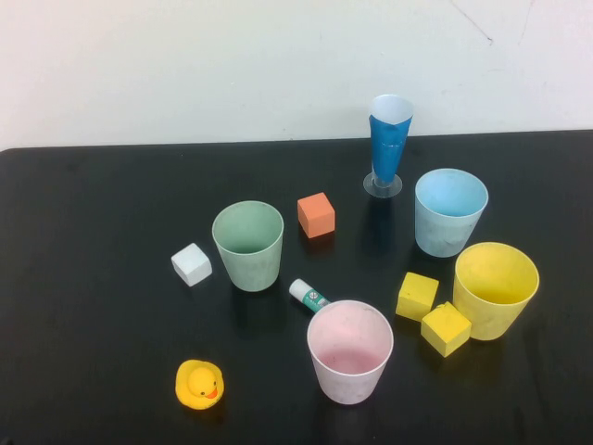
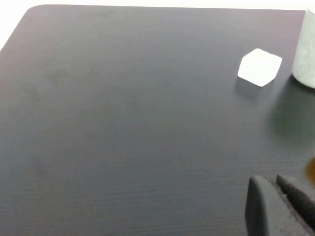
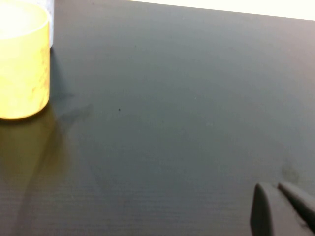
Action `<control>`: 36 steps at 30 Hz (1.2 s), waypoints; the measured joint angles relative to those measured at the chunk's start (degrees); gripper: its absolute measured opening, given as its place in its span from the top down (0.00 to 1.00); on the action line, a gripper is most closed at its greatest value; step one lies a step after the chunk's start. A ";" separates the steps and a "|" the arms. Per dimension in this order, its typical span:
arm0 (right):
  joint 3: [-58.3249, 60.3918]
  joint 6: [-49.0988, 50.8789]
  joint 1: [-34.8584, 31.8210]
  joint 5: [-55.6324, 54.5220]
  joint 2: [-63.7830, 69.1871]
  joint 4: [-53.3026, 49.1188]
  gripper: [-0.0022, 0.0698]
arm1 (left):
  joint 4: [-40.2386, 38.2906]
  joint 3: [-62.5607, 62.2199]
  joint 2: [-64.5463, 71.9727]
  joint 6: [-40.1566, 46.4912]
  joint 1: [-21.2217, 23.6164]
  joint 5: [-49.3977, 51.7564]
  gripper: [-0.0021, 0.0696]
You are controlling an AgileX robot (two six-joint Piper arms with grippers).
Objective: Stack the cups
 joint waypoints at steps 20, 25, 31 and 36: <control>0.00 0.00 0.00 0.00 0.00 0.00 0.97 | 0.69 0.00 0.00 0.00 0.00 0.00 0.97; 0.00 0.00 0.00 0.00 0.00 0.00 0.97 | 1.44 0.00 0.00 0.12 0.00 0.00 0.97; 0.51 0.00 0.00 -7.24 0.00 0.00 0.97 | 1.84 0.11 0.00 0.12 0.00 -3.30 0.97; 0.51 0.00 0.00 -23.50 0.00 0.00 0.97 | 1.94 0.11 0.00 0.12 0.00 -21.58 0.97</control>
